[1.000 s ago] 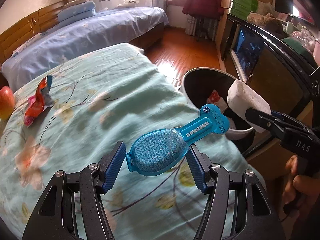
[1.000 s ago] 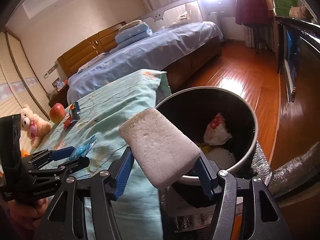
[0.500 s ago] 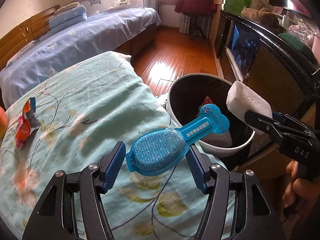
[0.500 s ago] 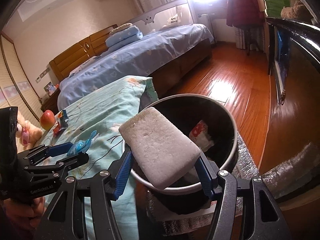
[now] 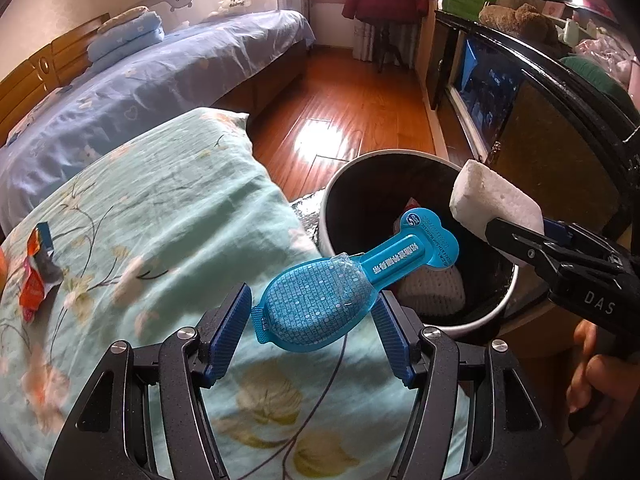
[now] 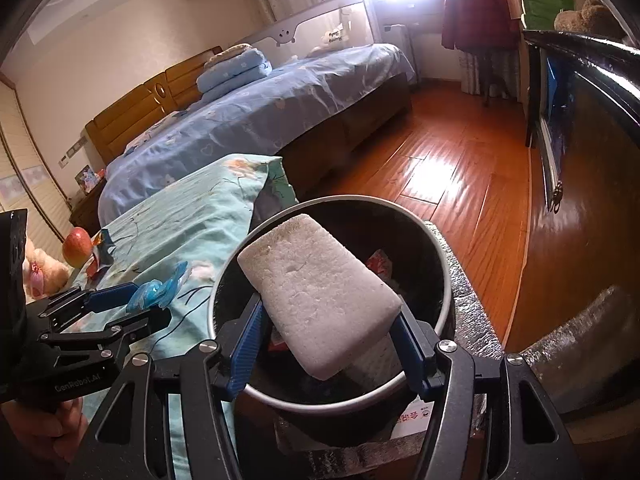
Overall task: Collect trash
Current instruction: 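Carry the blue brush and white foam block over the trash bin, then open both tools to drop the brush and foam block into the bin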
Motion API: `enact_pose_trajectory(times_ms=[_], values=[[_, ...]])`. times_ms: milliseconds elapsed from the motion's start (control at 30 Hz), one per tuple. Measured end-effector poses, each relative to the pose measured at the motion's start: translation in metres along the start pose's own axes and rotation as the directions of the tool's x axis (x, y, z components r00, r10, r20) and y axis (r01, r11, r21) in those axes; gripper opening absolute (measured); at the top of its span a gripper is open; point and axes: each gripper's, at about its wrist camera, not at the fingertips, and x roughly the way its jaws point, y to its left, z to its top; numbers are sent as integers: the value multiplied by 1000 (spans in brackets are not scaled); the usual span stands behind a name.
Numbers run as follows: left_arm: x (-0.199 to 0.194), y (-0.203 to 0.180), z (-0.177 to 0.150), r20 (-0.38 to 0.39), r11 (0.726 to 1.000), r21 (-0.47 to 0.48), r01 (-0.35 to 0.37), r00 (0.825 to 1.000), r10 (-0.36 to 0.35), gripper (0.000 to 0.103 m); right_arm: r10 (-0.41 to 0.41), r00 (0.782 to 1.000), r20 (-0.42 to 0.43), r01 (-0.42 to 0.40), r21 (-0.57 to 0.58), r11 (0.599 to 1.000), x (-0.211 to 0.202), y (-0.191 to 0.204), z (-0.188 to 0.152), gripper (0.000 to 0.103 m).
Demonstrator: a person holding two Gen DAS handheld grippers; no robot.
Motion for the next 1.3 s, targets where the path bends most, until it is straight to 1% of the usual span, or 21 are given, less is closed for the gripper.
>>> enact_pose_trajectory(times_ms=[400,1300], values=[[8,-10,10,-6,1000,12,1,1000,-1,62,-6,1000,-9,6,5,1000,4,-8,4,63],[19,-19,18,-28,1000,23,13,1000,-12,63,10,1000,-24,-9,34,999,13,-21,11,65]])
